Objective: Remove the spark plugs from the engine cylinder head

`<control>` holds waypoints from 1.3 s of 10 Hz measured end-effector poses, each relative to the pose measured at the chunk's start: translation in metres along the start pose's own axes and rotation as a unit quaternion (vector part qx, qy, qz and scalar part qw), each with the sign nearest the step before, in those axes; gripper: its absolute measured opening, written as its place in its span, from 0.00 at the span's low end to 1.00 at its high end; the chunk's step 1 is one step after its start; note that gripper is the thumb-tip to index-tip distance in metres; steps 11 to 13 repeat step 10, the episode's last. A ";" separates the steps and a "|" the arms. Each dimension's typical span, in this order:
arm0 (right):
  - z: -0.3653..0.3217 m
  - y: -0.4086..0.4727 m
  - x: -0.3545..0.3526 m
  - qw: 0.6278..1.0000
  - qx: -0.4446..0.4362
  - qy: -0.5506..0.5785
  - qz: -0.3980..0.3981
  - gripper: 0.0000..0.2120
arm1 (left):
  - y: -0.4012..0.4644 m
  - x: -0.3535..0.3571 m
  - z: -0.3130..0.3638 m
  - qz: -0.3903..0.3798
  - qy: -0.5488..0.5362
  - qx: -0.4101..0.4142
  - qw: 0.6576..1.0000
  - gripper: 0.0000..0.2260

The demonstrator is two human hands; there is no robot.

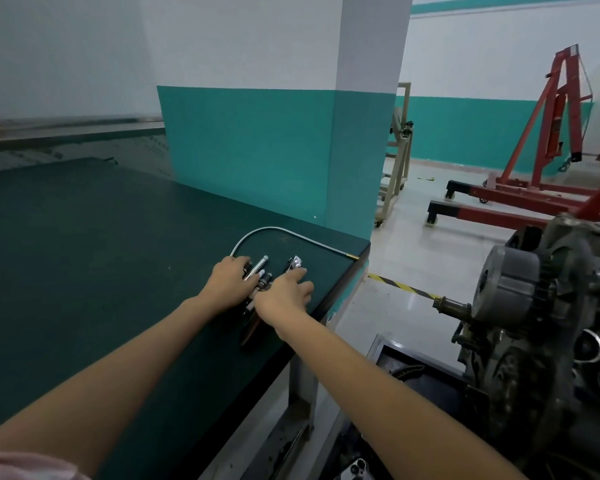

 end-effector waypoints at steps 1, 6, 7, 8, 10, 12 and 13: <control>0.012 0.000 -0.003 0.998 -0.005 -0.051 -0.019 0.25 | -0.003 0.002 -0.003 0.011 -0.028 -0.026 0.999 0.13; 0.015 0.010 0.011 0.988 0.011 0.147 -0.050 0.13 | -0.006 0.002 -0.013 -0.051 -0.001 -0.039 0.998 0.23; 0.017 0.007 0.007 0.991 0.001 0.126 -0.047 0.12 | -0.009 0.003 -0.011 -0.054 0.001 -0.051 0.997 0.23; 0.014 0.001 0.006 0.994 -0.023 0.088 -0.057 0.13 | -0.015 -0.003 -0.011 -0.032 0.001 -0.059 0.998 0.21; 0.014 -0.012 0.000 0.997 -0.063 -0.005 -0.031 0.14 | -0.045 -0.019 0.005 -0.006 0.058 -0.084 0.995 0.19; 0.014 -0.012 0.000 0.997 -0.063 -0.005 -0.031 0.14 | -0.045 -0.019 0.005 -0.006 0.058 -0.084 0.995 0.19; 0.014 -0.012 0.000 0.997 -0.063 -0.005 -0.031 0.14 | -0.045 -0.019 0.005 -0.006 0.058 -0.084 0.995 0.19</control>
Point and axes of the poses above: each hand's wrist, its own y-axis towards the middle knuckle, its own x-axis out of the palm, z = x × y, the point moved 8 cm from there along y, towards the middle knuckle, and after that the axes turned 13 degrees about -y, right-handed, at the moved point
